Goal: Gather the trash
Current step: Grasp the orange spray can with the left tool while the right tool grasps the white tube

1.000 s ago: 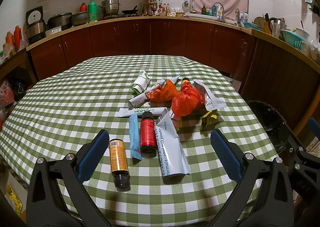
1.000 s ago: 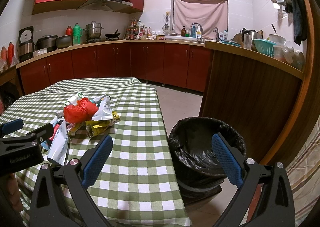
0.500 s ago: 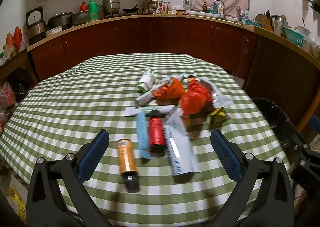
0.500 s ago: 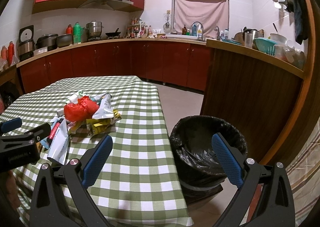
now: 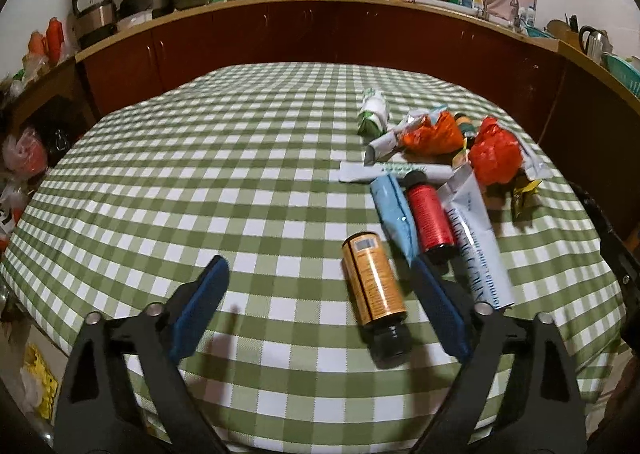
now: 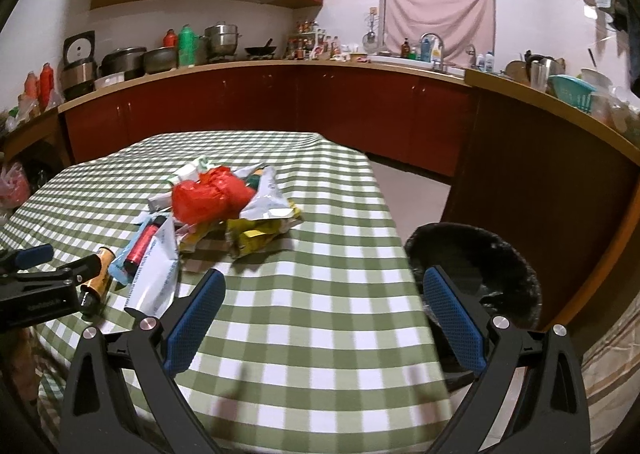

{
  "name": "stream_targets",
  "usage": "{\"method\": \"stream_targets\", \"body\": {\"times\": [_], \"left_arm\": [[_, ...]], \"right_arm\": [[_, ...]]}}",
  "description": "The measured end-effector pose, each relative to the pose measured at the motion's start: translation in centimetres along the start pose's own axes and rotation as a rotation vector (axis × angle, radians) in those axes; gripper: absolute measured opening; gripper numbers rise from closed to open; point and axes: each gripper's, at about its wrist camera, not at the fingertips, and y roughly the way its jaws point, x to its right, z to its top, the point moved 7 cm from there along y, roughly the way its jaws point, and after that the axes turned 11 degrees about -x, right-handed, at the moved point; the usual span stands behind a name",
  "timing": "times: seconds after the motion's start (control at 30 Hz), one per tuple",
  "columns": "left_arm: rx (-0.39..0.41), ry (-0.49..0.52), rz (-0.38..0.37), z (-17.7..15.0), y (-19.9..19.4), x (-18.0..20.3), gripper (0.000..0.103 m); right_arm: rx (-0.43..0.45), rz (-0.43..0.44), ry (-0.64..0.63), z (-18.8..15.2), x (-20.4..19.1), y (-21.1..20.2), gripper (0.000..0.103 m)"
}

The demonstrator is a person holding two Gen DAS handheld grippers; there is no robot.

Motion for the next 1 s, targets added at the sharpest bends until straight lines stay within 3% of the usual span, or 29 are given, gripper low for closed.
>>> {"method": "stream_targets", "body": {"times": [0.17,0.43,0.57,0.93,0.97,1.0], "left_arm": [[-0.021,0.012,-0.028,-0.3,0.8,0.6,0.077],[-0.048,0.053,-0.073,-0.9,1.7,1.2,0.045],[-0.040,0.086,-0.079,-1.2,1.9,1.5,0.023],[-0.024,0.086,-0.079,-1.3,2.0,-0.3,0.023],[-0.023,0.083,-0.078,-1.2,2.0,-0.5,0.023],[-0.022,0.078,-0.080,-1.2,2.1,-0.7,0.023]], "right_arm": [[-0.016,0.023,-0.013,-0.2,-1.3,0.7,0.097],[-0.022,0.064,-0.031,-0.1,-3.0,1.1,0.097],[-0.023,0.099,-0.048,0.1,-4.8,1.1,0.097],[-0.040,0.190,-0.130,0.3,-10.3,2.0,0.095],[-0.041,0.188,-0.138,0.3,-10.7,2.1,0.089],[-0.047,0.187,-0.147,0.2,-11.1,2.3,0.077]]}}
